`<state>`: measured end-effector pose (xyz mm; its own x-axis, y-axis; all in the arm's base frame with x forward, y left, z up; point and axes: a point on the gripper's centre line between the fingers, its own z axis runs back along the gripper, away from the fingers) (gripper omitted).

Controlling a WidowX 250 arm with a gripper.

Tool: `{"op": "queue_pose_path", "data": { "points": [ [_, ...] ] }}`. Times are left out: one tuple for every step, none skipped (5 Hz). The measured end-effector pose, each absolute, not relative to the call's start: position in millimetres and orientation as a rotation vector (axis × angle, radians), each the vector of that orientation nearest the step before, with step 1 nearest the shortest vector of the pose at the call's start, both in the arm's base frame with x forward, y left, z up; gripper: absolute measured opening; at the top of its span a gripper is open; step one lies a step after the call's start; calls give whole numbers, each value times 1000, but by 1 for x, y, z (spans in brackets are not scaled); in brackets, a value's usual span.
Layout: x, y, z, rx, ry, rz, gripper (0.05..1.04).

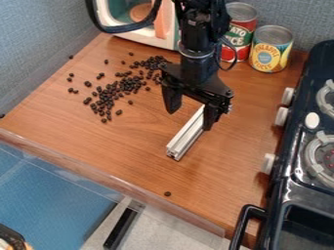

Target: Sweep into pile

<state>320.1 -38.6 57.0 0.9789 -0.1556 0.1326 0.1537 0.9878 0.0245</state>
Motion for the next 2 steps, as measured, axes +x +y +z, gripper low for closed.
{"op": "queue_pose_path", "data": {
  "points": [
    [317, -39, 47, 9, -99, -152, 1000],
    [316, -49, 49, -53, -103, -169, 999]
  ]
}}
